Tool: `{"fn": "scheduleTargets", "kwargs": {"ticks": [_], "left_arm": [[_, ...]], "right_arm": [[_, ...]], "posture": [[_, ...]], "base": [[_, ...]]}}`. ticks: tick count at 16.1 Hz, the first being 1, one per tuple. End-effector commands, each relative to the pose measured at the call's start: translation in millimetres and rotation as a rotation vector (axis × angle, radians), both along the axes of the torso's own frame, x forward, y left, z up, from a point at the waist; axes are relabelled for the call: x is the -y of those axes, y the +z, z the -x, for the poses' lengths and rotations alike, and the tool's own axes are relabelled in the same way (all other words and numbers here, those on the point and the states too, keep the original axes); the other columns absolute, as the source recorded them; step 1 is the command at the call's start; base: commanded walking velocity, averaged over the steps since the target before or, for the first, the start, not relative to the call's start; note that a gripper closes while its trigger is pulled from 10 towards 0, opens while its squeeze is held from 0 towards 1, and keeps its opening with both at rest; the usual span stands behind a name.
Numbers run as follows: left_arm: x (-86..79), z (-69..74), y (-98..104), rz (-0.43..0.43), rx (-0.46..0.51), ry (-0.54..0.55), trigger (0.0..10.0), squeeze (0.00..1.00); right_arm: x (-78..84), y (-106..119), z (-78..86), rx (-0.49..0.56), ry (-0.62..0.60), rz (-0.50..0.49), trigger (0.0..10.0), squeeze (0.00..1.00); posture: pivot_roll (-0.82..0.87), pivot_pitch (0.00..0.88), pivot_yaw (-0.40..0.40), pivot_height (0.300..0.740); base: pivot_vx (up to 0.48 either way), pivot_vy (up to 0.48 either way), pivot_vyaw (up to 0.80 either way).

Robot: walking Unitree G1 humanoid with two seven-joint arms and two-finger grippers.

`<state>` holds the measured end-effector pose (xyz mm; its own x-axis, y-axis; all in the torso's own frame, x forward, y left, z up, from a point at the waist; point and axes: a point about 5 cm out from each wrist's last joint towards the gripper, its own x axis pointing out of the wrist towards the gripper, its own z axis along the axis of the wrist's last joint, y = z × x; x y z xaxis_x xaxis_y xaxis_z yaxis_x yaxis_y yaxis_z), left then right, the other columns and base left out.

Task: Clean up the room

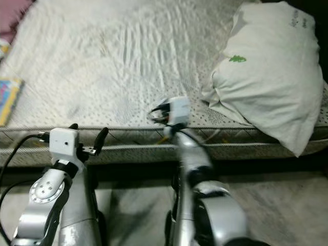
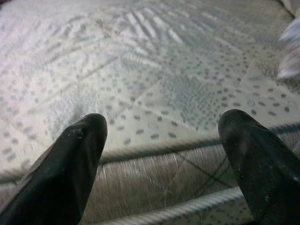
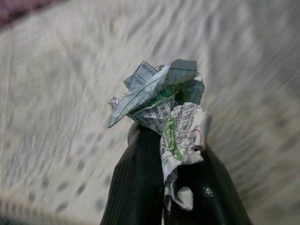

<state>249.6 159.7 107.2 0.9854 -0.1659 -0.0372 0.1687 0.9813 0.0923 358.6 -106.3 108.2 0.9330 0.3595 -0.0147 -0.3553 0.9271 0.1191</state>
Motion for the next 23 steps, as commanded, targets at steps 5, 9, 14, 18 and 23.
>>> {"fn": "scheduleTargets", "kwargs": {"ticks": [5, 9, 14, 18, 23], "left_arm": [[-6.2, -2.4, -9, 0.025, -0.013, 0.029, 10.0, 0.00], [-6.0, -4.2, -4, 0.052, 0.021, 0.036, 10.0, 0.00], [-6.5, 1.9, -7, 0.072, 0.017, 0.050, 10.0, 0.00], [-12.8, 1.2, 0, 0.114, 0.043, 0.117, 10.0, 0.00], [-14.2, 0.2, 1, 0.106, 0.042, 0.116, 10.0, 0.00]], "right_arm": [[56.7, -1, 40.8, 0.088, -0.121, 0.038, 0.0, 0.00], [69.8, -6, 97.8, 0.074, -0.260, 0.049, 4.6, 0.00], [68.8, 1, 106.7, 0.060, -0.266, 0.108, 10.0, 0.00], [76.0, -3, 105.3, -0.030, -0.380, 0.059, 10.0, 0.00], [69.7, 6, 100.1, -0.002, -0.382, 0.007, 10.0, 0.00]], "posture": [[0.02, 0.000, -0.040, 0.481], [0.00, 0.016, -0.041, 0.481], [-0.01, 0.046, -0.050, 0.481], [0.00, 0.057, -0.063, 0.481], [0.00, 0.056, -0.047, 0.500]], "base": [[0.000, 0.000, 0.00], [0.000, 0.000, 0.00], [0.000, 0.000, 0.00], [0.000, 0.000, 0.00], [0.000, 0.000, 0.00]]}}
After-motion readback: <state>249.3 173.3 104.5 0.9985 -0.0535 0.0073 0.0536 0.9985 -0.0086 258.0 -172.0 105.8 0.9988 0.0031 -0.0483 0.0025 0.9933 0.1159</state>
